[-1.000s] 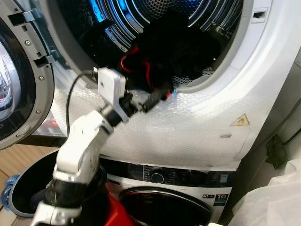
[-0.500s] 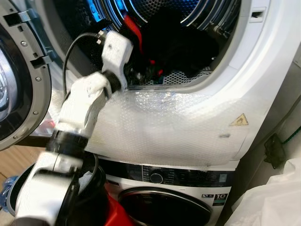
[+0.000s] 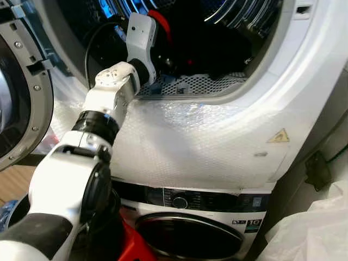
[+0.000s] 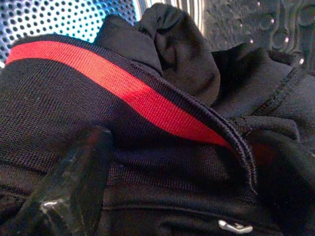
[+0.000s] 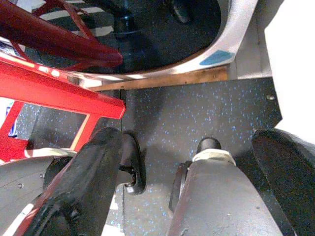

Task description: Clothes washing

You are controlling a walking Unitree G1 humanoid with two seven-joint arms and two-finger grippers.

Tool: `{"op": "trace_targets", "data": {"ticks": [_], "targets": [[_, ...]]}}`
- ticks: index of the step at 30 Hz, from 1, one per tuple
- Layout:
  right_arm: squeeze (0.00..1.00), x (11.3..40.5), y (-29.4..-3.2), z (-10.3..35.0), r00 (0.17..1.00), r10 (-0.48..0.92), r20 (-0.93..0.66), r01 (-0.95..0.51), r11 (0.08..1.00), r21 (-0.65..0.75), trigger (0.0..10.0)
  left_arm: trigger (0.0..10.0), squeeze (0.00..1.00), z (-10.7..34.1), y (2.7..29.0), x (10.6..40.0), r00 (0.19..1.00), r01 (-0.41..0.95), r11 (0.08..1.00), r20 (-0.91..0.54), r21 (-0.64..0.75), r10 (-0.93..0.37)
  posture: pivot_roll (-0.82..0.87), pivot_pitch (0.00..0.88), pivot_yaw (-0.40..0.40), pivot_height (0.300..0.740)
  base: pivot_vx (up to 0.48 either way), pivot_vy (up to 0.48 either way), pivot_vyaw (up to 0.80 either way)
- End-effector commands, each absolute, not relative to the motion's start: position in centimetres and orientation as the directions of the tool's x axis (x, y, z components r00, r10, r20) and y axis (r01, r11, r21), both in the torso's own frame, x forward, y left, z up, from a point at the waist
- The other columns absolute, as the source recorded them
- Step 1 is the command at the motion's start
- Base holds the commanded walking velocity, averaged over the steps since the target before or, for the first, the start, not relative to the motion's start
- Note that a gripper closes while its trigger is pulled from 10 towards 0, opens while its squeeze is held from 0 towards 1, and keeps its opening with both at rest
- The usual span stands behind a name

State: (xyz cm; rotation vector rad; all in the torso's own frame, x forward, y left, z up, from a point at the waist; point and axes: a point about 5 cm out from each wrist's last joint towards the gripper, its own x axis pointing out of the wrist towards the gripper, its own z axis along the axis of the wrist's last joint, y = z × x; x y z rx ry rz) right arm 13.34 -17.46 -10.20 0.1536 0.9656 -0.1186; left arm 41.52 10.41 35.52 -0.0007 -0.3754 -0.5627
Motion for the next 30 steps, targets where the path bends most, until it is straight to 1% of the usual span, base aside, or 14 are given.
{"op": "trace_targets", "data": {"ticks": [1,5,7,9,10,11,15,20,21,24,25,26,28,30], "targets": [[0.0,9.4,-17.3,-11.4,0.462,-0.022,-0.886,0.176,0.982,0.068,10.0,10.0,0.0,36.4,10.8,41.6,0.781,0.502,0.86,0.381,0.089,-0.495,-0.09,0.141,0.12,0.74,0.0,0.0,0.0],[0.0,8.7,-17.6,-11.5,0.462,-0.029,-0.886,0.187,0.98,0.066,10.0,10.0,0.0,37.2,11.1,41.6,0.785,0.489,0.871,0.407,0.055,-0.467,-0.12,0.149,0.118,0.74,0.0,0.0,0.0],[0.0,8.0,-18.0,-11.5,0.46,-0.037,-0.887,0.188,0.98,0.057,10.0,10.0,0.0,37.8,11.4,41.6,0.795,0.444,0.891,0.415,0.097,-0.442,-0.16,0.151,0.118,0.74,0.0,0.0,0.0],[0.0,7.8,-18.2,-11.5,0.458,-0.043,-0.888,0.188,0.981,0.05,10.0,10.0,0.0,38.1,11.5,41.5,0.796,0.428,0.898,0.43,0.099,-0.427,-0.17,0.148,0.121,0.74,0.0,0.0,0.0],[0.0,7.7,-18.3,-11.5,0.458,-0.049,-0.888,0.189,0.981,0.044,10.0,10.0,0.0,38.3,11.6,41.5,0.796,0.421,0.903,0.44,0.09,-0.416,-0.18,0.147,0.122,0.74,0.0,0.0,0.0],[0.0,7.6,-18.6,-11.5,0.46,-0.067,-0.885,0.204,0.978,0.032,10.0,10.0,0.0,38.8,12.0,41.5,0.804,0.387,0.919,0.463,0.069,-0.374,-0.21,0.147,0.126,0.74,0.0,0.0,0.0],[0.0,8.0,-19.2,-11.3,0.477,-0.092,-0.874,0.222,0.975,0.018,10.0,10.0,0.0,39.5,11.8,41.4,0.8,0.385,0.922,0.479,0.049,-0.36,-0.22,0.156,0.122,0.74,0.0,0.0,0.0],[0.0,8.5,-19.6,-11.1,0.495,-0.105,-0.863,0.217,0.976,0.005,10.0,10.0,0.0,38.9,10.2,41.4,0.785,0.427,0.894,0.434,0.136,-0.441,-0.21,0.169,0.109,0.74,0.0,0.0,0.0],[0.0,8.5,-19.6,-11.1,0.495,-0.105,-0.863,0.217,0.976,0.005,10.0,10.0,0.0,38.9,10.2,41.4,0.785,0.427,0.894,0.434,0.136,-0.441,-0.21,0.169,0.109,0.74,0.0,0.0,0.0],[0.0,8.5,-19.5,-11.2,0.485,-0.104,-0.868,0.207,0.978,-0.002,10.0,10.0,0.0,38.4,9.6,41.2,0.75,0.49,0.853,0.411,0.181,-0.518,-0.18,0.165,0.099,0.74,0.0,0.0,0.0],[0.0,8.5,-19.3,-11.2,0.481,-0.099,-0.871,0.2,0.98,0.0,10.0,10.0,0.0,38.2,9.3,41.1,0.72,0.522,0.82,0.393,0.237,-0.572,-0.17,0.157,0.099,0.74,0.0,0.0,0.0],[0.0,8.5,-19.3,-11.2,0.48,-0.097,-0.872,0.198,0.98,0.0,10.0,10.0,0.0,38.1,9.2,41.0,0.712,0.527,0.811,0.388,0.254,-0.585,-0.17,0.157,0.099,0.74,0.0,0.0,0.0],[0.0,8.7,-19.2,-11.2,0.482,-0.096,-0.871,0.201,0.98,0.002,10.0,10.0,0.0,38.5,9.2,40.6,0.653,0.569,0.768,0.406,0.294,-0.639,-0.16,0.147,0.098,0.74,0.0,0.0,0.0],[0.0,8.7,-19.1,-11.2,0.482,-0.096,-0.871,0.202,0.979,0.003,10.0,10.0,0.0,38.7,9.3,40.5,0.644,0.569,0.765,0.415,0.301,-0.643,-0.15,0.138,0.098,0.74,0.0,0.0,0.0]]}}
